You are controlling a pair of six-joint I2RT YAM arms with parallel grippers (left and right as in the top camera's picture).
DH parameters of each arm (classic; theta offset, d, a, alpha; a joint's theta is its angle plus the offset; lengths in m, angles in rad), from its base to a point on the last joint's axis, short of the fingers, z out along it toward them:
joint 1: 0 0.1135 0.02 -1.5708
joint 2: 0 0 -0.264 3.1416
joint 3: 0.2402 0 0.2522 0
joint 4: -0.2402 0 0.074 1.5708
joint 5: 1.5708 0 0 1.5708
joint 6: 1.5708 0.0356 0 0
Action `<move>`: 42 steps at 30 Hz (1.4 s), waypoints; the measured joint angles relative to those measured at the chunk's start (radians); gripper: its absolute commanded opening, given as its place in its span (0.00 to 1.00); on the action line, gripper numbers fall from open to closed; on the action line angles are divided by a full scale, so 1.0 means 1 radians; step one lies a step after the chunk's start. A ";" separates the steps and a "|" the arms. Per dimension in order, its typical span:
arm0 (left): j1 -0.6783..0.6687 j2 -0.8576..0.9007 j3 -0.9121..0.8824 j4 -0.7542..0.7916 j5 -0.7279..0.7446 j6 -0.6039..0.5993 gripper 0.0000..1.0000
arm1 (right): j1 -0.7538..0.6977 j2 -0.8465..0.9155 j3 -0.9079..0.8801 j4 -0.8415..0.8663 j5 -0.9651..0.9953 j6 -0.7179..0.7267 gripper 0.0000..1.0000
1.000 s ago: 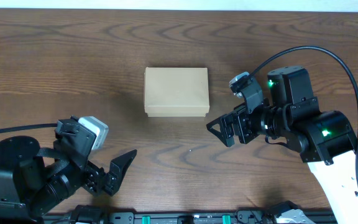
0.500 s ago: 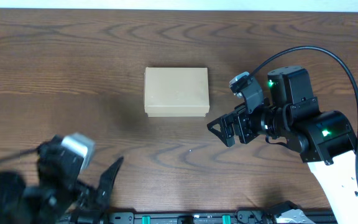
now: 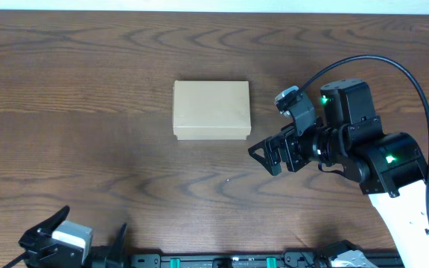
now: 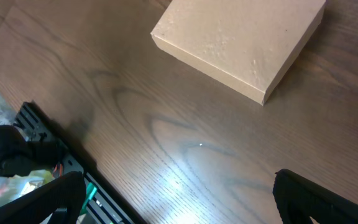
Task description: Pack container
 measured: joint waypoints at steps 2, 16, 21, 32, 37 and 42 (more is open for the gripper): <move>0.011 -0.042 -0.090 0.075 0.004 0.000 0.95 | 0.000 0.000 0.000 0.000 0.000 0.000 0.99; 0.040 -0.257 -0.692 0.535 0.100 -0.046 0.95 | 0.000 0.000 0.000 0.000 0.000 -0.003 0.99; 0.040 -0.304 -0.846 0.674 0.147 -0.077 0.95 | 0.000 0.000 0.000 0.000 0.000 -0.003 0.99; 0.040 -0.309 -1.035 0.865 0.189 -0.126 0.95 | 0.000 0.000 0.000 0.000 0.000 -0.003 0.99; 0.040 -0.309 -1.115 0.974 0.198 -0.155 0.95 | 0.000 0.000 0.000 0.000 0.000 -0.003 0.99; 0.039 -0.311 -1.164 1.077 0.225 -0.169 0.95 | 0.000 0.000 0.000 0.000 0.001 -0.003 0.99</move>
